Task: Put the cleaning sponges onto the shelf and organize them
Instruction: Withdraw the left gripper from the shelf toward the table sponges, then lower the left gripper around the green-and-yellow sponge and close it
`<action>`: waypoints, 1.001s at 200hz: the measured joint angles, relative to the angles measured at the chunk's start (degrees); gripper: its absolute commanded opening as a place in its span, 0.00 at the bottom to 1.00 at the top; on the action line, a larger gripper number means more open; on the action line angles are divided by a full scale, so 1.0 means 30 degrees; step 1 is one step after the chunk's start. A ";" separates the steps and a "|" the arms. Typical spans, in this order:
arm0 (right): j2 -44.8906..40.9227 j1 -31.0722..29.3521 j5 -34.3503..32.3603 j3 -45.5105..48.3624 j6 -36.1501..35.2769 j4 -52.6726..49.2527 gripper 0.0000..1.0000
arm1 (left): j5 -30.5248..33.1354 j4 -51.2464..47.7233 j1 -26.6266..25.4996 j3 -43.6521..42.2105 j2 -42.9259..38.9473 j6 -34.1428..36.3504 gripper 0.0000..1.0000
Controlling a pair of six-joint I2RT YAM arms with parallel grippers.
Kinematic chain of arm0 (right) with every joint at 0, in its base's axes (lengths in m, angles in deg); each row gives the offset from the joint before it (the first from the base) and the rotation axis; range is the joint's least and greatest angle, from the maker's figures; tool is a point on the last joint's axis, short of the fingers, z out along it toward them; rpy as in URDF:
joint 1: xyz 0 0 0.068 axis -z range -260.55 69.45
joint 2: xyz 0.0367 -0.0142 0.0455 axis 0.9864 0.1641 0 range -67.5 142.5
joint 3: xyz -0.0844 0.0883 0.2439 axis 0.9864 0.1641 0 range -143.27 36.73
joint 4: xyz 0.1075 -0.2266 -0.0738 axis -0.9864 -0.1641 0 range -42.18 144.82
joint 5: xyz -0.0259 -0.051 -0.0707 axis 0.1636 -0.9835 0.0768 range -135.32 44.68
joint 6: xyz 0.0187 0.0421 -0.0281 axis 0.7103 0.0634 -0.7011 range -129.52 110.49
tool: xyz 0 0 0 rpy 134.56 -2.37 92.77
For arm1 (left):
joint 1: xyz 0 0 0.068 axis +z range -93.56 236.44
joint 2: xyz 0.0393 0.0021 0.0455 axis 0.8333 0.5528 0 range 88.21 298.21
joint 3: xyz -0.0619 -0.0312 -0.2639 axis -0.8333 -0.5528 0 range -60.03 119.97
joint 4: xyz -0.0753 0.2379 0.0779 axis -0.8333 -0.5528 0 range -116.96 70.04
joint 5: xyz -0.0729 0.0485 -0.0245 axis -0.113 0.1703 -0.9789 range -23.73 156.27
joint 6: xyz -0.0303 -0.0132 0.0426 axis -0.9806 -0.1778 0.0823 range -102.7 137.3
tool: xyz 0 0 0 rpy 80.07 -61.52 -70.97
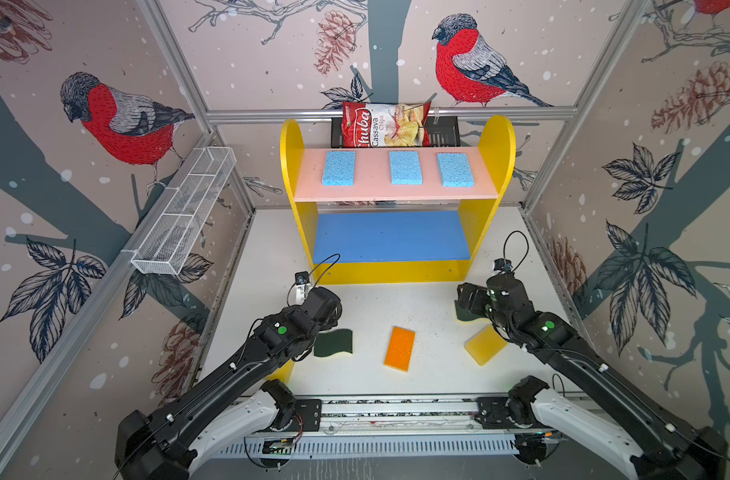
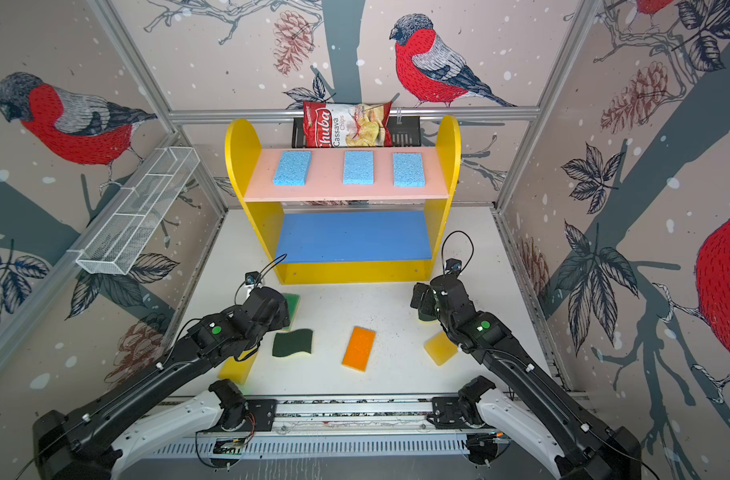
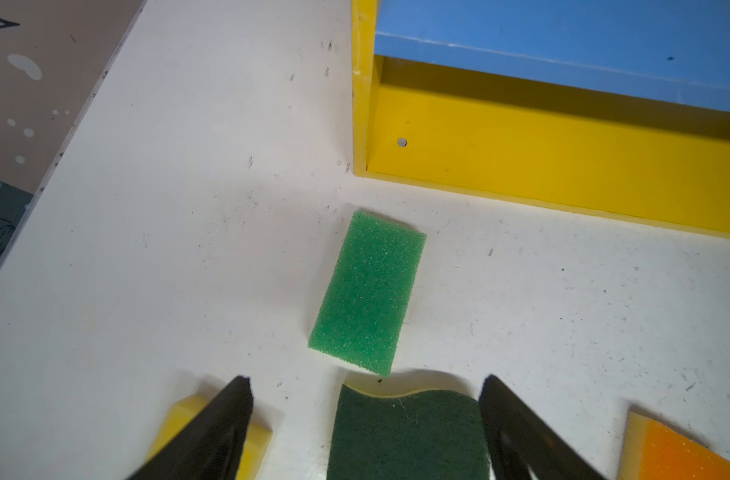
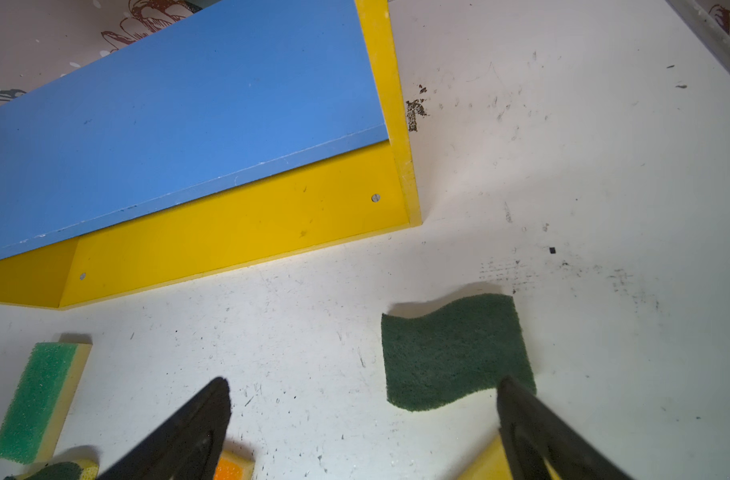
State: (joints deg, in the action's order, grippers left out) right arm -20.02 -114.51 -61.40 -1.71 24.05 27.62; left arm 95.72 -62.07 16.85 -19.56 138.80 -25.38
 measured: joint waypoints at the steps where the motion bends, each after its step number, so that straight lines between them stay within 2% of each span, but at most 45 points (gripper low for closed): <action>1: 0.0000 0.0000 0.0007 0.0007 0.0000 0.0007 0.99 | -0.0015 0.0036 0.0051 -0.0058 0.0000 -0.0015 0.87; 82: 0.0656 0.0073 0.0153 0.0517 -0.0066 0.0692 1.00 | -0.1668 0.1974 0.1086 -0.1574 0.0933 -0.0554 0.87; 152: 0.0809 0.0386 0.0481 0.0933 -0.0182 0.1173 0.99 | -0.1923 0.2251 0.1406 -0.1916 0.1304 -0.0976 0.88; 200: 0.0714 0.0546 0.0554 0.1027 -0.0219 0.1202 1.00 | -0.2346 0.2973 0.1406 -0.2222 0.3038 -0.0772 0.89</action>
State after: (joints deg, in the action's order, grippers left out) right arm -17.88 -112.87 -59.74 1.37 23.39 31.22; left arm 88.68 -53.15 21.06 -26.23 147.92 -27.69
